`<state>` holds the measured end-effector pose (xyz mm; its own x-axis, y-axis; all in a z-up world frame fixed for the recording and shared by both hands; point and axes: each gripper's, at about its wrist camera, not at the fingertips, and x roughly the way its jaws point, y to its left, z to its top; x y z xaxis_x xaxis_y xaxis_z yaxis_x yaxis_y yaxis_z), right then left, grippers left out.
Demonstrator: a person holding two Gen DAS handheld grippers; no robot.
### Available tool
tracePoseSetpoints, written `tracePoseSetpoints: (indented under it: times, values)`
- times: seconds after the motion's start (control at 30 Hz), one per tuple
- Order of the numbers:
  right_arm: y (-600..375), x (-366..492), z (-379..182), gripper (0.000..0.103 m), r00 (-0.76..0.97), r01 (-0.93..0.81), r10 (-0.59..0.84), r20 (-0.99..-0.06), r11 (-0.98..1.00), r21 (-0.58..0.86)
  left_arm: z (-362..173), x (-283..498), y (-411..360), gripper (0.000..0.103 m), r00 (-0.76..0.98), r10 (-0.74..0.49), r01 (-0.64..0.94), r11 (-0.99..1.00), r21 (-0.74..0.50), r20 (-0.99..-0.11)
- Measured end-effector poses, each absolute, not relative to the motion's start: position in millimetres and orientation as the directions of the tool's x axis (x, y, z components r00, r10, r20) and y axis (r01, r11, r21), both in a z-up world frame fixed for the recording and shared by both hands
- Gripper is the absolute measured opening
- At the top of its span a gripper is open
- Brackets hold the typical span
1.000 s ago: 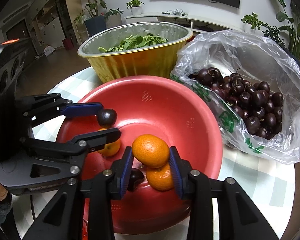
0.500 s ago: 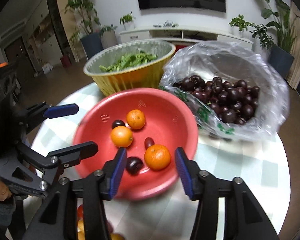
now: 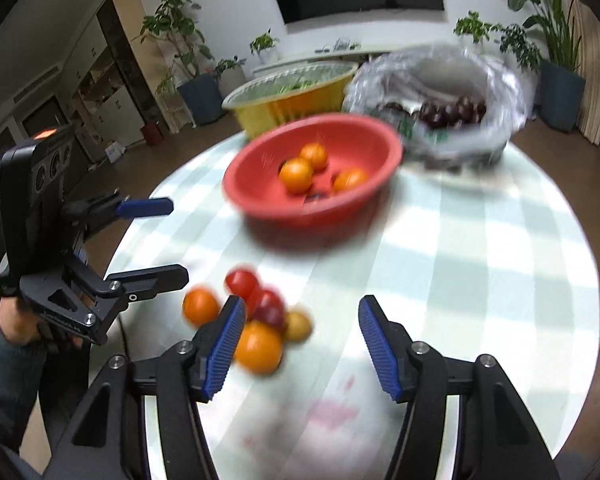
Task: Organize fruits
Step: 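Move both open tools back to the fruit pile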
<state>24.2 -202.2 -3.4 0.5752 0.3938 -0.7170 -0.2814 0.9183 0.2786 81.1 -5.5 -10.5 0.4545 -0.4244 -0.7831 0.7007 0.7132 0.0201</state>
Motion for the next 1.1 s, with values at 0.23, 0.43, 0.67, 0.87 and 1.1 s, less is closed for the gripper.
tracePoseSetpoints:
  times: [0.23,0.43,0.67,0.87,1.1]
  values:
    - [-188,11,-24,0.062,0.518,-0.296,0.432,-0.738,0.9,0.319,-33,62,-10,0.098,0.382,-0.377,0.772,0.632,0.067,-0.844]
    - [-178,11,-30,0.06,0.501,-0.313,0.45,-0.739,0.89,0.331,-40,76,-10,0.098,0.346,-0.38,0.791,0.61,0.049,-0.858]
    - [-179,15,-37,0.052,0.479,-0.297,0.451,-0.753,0.89,0.344,-45,90,-7,0.098,0.313,-0.376,0.816,0.576,0.045,-0.872]
    - [-175,18,-40,0.049,0.462,-0.304,0.459,-0.759,0.886,0.35,-50,96,-8,0.097,0.288,-0.39,0.838,0.545,0.033,-0.875]
    - [-175,20,-43,0.047,0.452,-0.301,0.464,-0.762,0.883,0.359,-52,96,-16,0.077,0.263,-0.418,0.858,0.513,0.013,-0.869]
